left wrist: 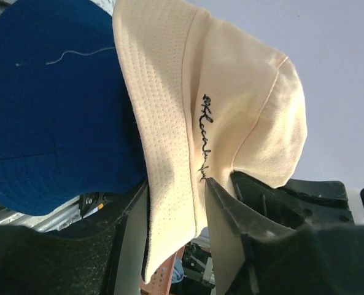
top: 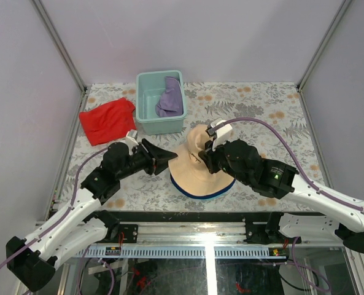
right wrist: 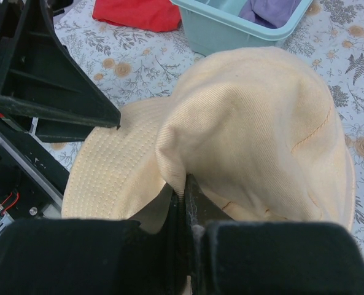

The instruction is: Stack the hats

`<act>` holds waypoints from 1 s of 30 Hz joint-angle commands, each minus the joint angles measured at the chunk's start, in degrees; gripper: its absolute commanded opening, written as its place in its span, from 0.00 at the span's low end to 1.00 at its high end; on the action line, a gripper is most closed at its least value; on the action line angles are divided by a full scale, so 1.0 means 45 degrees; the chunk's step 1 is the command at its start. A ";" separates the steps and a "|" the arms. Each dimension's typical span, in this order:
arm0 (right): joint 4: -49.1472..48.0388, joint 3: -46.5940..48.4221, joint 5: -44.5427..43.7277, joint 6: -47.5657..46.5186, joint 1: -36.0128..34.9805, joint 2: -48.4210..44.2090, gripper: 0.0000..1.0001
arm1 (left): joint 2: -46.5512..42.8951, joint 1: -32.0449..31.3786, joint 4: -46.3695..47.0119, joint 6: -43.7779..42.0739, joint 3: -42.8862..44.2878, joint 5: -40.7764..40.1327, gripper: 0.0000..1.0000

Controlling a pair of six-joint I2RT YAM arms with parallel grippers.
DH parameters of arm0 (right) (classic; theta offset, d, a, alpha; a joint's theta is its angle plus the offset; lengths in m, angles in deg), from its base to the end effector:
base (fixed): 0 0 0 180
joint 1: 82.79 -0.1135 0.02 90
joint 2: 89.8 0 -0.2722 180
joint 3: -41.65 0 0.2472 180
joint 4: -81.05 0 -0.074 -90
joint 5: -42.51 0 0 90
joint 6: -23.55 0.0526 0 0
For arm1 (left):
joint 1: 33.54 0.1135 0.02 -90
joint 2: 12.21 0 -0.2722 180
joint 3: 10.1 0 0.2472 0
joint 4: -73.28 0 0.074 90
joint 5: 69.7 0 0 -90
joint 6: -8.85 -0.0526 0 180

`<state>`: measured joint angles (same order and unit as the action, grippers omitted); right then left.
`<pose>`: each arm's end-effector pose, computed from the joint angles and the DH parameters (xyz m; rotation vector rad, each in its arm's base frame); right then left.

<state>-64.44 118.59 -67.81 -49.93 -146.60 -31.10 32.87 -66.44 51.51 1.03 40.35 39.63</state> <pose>0.1187 0.1999 0.3889 -0.5198 1.8139 0.6484 0.1522 -0.1192 0.2945 -0.6632 2.1189 -1.5915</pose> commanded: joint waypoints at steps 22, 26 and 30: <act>0.3193 0.1299 -0.2070 0.1842 0.0241 -0.1736 0.64 | 0.1925 0.1321 0.3554 -0.2138 -0.1620 0.2217 0.00; 0.4223 0.0961 -0.1007 0.2922 0.1402 -0.2557 0.67 | 0.2616 0.1608 0.3380 -0.3022 -0.1200 0.2607 0.00; 0.4608 0.0289 0.1423 0.3899 0.3395 -0.2863 0.67 | 0.3052 0.1883 0.3200 -0.3886 -0.0863 0.3089 0.00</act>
<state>-47.39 121.65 -70.89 -39.01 -138.43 -43.06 45.33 -59.27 63.95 -10.08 33.70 50.21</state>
